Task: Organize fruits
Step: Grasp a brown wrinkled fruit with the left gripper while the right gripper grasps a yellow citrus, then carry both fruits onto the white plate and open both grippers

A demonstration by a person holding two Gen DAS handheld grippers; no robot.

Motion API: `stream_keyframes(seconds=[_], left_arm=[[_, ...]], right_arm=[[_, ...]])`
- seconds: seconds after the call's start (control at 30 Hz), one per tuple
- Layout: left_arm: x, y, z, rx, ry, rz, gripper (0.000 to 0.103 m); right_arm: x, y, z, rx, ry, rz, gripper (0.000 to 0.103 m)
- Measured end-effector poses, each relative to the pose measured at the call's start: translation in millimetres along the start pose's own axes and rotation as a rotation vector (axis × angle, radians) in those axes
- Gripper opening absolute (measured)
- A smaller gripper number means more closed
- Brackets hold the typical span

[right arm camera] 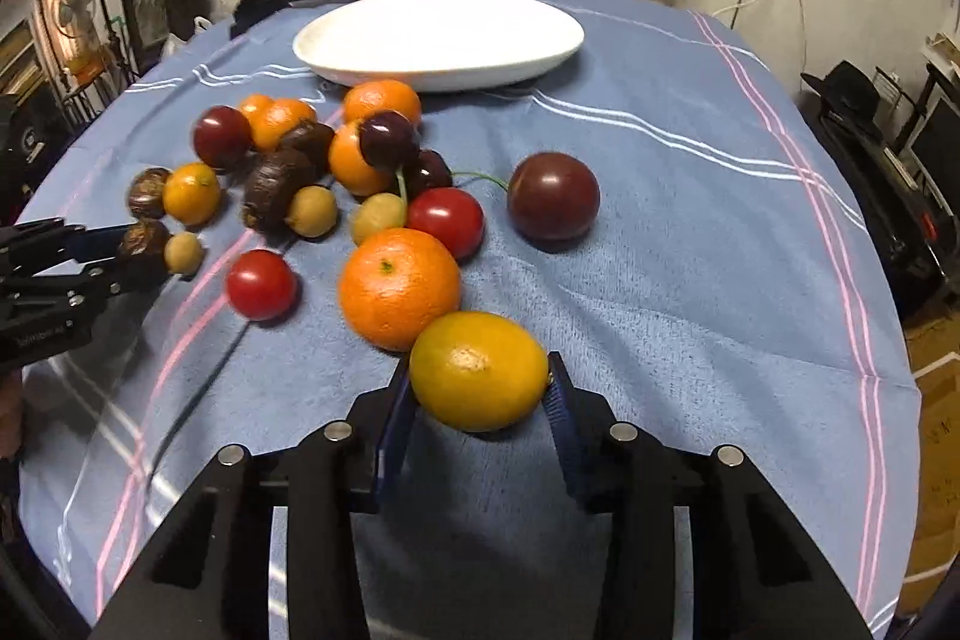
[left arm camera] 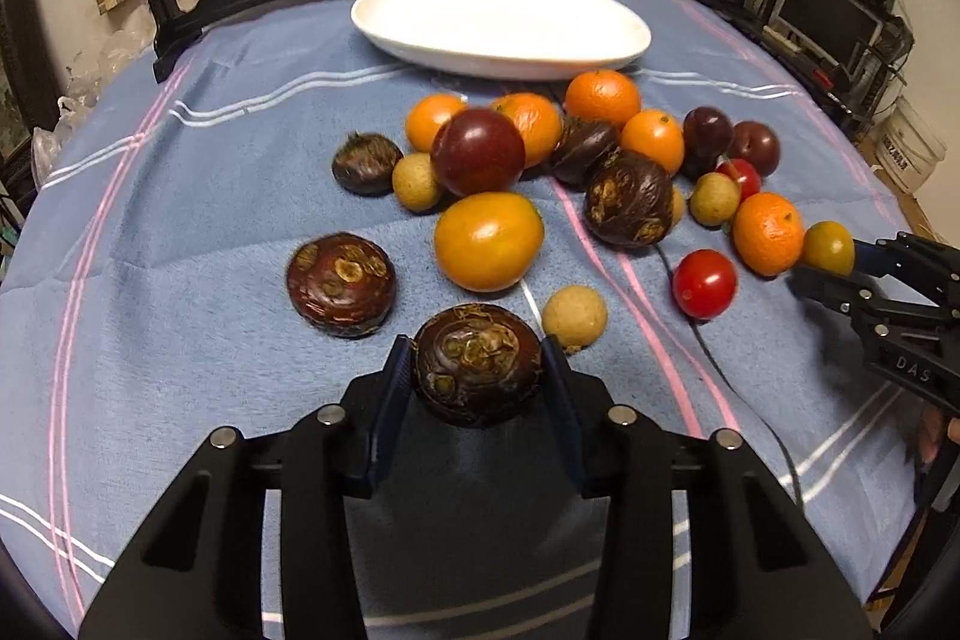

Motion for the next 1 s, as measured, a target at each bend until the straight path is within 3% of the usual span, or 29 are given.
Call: stream_keyframes(seconds=[0.17, 0.33, 0.47, 0.57, 0.8, 0.83, 0.87, 0.97, 1.0], left_arm=[[28, 24, 3, -0.024, -0.048, -0.07, 0.042], [24, 89, -5, -0.034, -0.063, -0.127, 0.042], [-13, 147, -3, 0.013, -0.019, -0.145, 0.042], [-57, 172, 4, 0.057, 0.002, -0.095, 0.042], [-118, 177, 11, 0.075, 0.01, 0.006, 0.042], [-123, 178, 11, 0.075, 0.017, 0.017, 0.044], [-126, 177, 10, 0.078, 0.024, 0.029, 0.047], [-118, 175, 9, 0.074, 0.033, 0.012, 0.063], [-112, 173, 9, 0.063, 0.028, -0.003, 0.073]], right_arm=[[34, 22, -1, -0.03, 0.109, -0.115, 0.042], [18, 93, 11, 0.002, 0.15, -0.183, 0.042], [-26, 139, 16, -0.031, 0.165, -0.167, 0.043], [-59, 154, 14, -0.057, 0.139, -0.13, 0.043], [-107, 155, 13, -0.052, 0.113, -0.042, 0.044], [-108, 155, 13, -0.05, 0.11, -0.045, 0.047], [-108, 155, 13, -0.052, 0.116, -0.045, 0.057], [-101, 152, 16, -0.032, 0.104, -0.059, 0.061], [-97, 150, 16, -0.029, 0.121, -0.057, 0.061]])
Point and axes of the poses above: each gripper's, at about its wrist camera, not at the fingertips, and x roughly against the way its jaws point, z to its left, y to its top, the point moved 1 cm from there along -x, roughly the way its jaws point, and after that the axes turned 5 degrees about -z, right-handed, at the moved point
